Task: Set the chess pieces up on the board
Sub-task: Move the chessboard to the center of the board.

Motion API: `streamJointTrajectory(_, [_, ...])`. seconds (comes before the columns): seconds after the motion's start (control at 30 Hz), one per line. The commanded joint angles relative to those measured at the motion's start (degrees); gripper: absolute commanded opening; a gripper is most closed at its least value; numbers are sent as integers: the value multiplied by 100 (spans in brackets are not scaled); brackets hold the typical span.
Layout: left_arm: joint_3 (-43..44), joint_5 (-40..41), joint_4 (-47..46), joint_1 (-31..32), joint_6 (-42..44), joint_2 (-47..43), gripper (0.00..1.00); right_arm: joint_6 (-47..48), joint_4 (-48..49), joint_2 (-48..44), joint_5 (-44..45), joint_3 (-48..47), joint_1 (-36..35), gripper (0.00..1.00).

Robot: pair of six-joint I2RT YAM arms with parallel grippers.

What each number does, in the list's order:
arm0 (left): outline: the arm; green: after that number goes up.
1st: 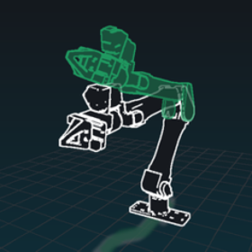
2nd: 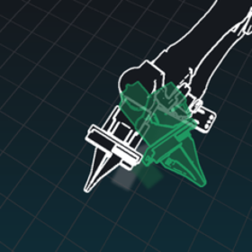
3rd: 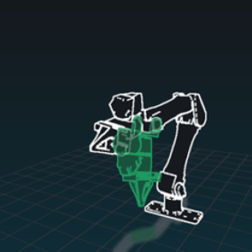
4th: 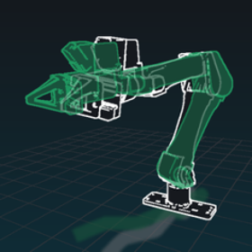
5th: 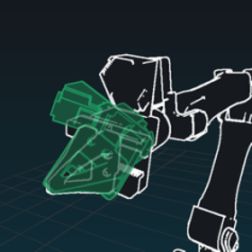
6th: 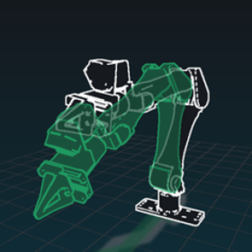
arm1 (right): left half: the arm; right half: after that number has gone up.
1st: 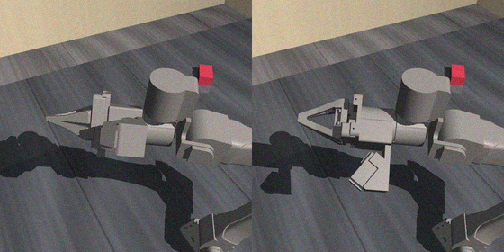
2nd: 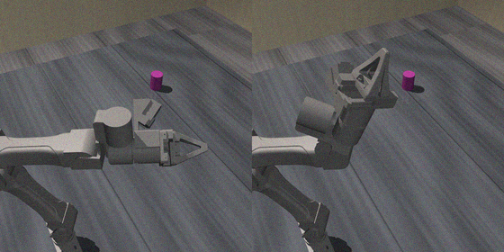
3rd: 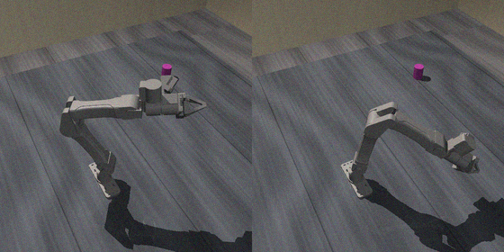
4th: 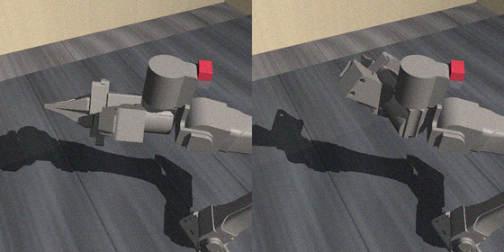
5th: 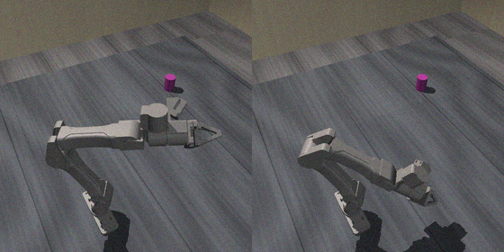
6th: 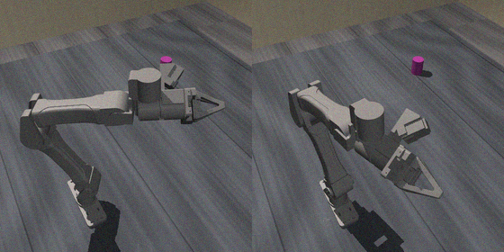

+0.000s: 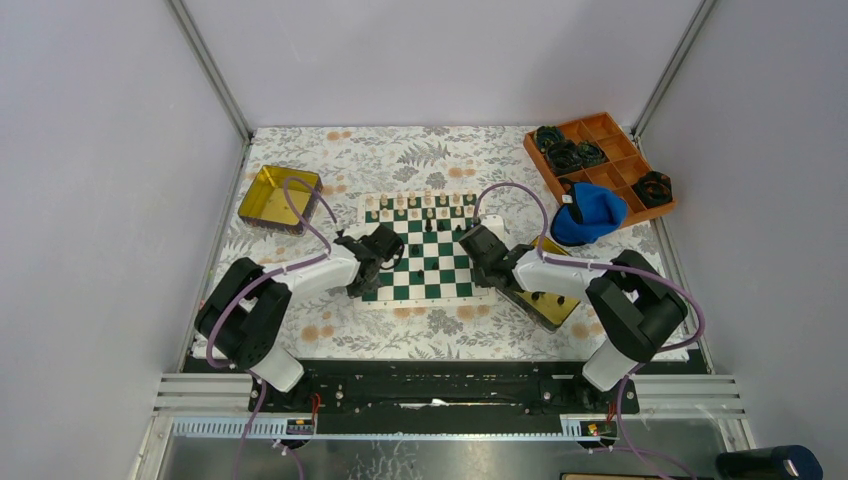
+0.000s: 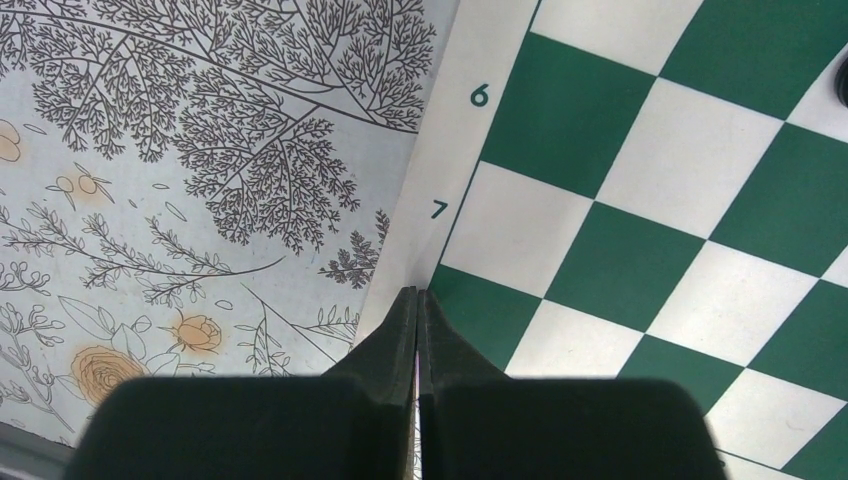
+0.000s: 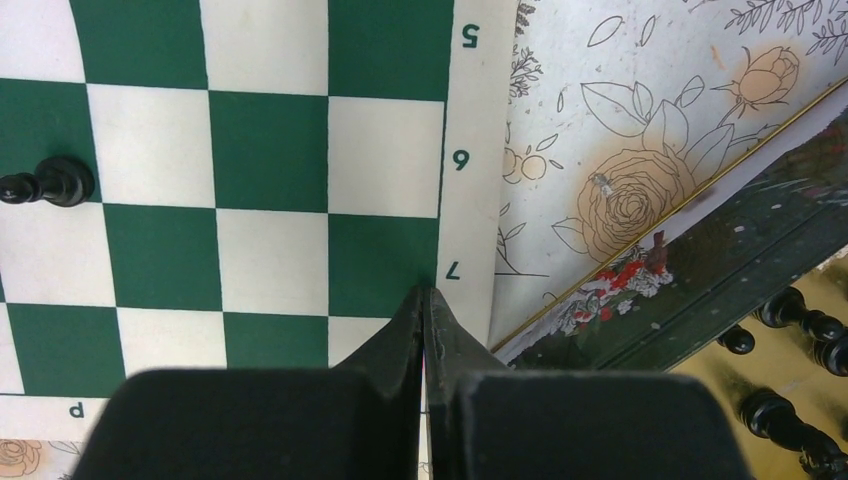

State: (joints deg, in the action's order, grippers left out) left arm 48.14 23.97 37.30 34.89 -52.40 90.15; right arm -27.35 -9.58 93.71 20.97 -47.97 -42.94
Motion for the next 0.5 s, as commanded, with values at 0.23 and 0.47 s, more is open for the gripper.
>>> streamJointTrajectory(0.23, [44,301,296,17,-191,95,2,55,-685,-96,-265,333,-83,4])
streamJointTrajectory(0.47, [239,401,460,9,-184,80,12,119,-789,-200,-196,175,-83,25])
